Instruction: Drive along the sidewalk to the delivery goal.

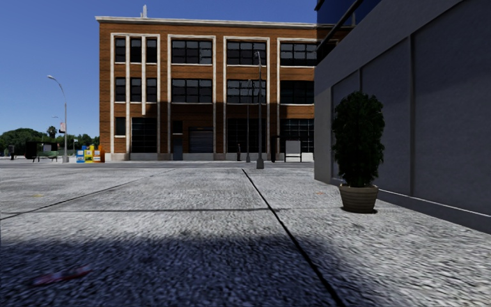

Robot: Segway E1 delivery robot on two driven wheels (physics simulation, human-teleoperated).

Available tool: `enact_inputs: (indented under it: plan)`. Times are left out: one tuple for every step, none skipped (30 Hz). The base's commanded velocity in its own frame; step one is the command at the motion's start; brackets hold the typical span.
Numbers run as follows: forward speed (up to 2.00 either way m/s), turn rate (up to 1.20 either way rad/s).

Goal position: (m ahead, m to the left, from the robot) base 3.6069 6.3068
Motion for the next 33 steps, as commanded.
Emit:
enact_inputs:
  plan:
    - [1.85, 0.00]
    - [1.85, 0.00]
    - [1.85, 0.00]
    - [1.85, 0.00]
    - [1.85, 0.00]
    - [1.85, 0.00]
    - [1.85, 0.00]
    - [1.85, 0.00]
    - [1.85, 0.03]
    - [1.85, 0.16]
    - [1.85, 0.26]
    - [1.85, 0.29]
    - [1.85, 0.29]
    - [1.85, 0.30]
    - [1.85, 0.30]
    - [1.85, 0.31]
    - [1.85, 0.42]
    - [1.85, 0.49]
    - [1.85, 0.52]
    - [1.85, 0.53]
    - [1.85, 0.53]
    - [1.85, 0.60]
    - [1.85, 0.66]
    - [1.85, 0.68]
    - [1.85, 0.69]
    - [1.85, 0.70]
    - [1.85, 0.70]
    - [1.85, 0.70]
    - [1.85, 0.70]
    - [1.85, 0.70]
    - [1.85, 0.70]
    - [1.85, 0.70]
    - [1.85, 0.70]
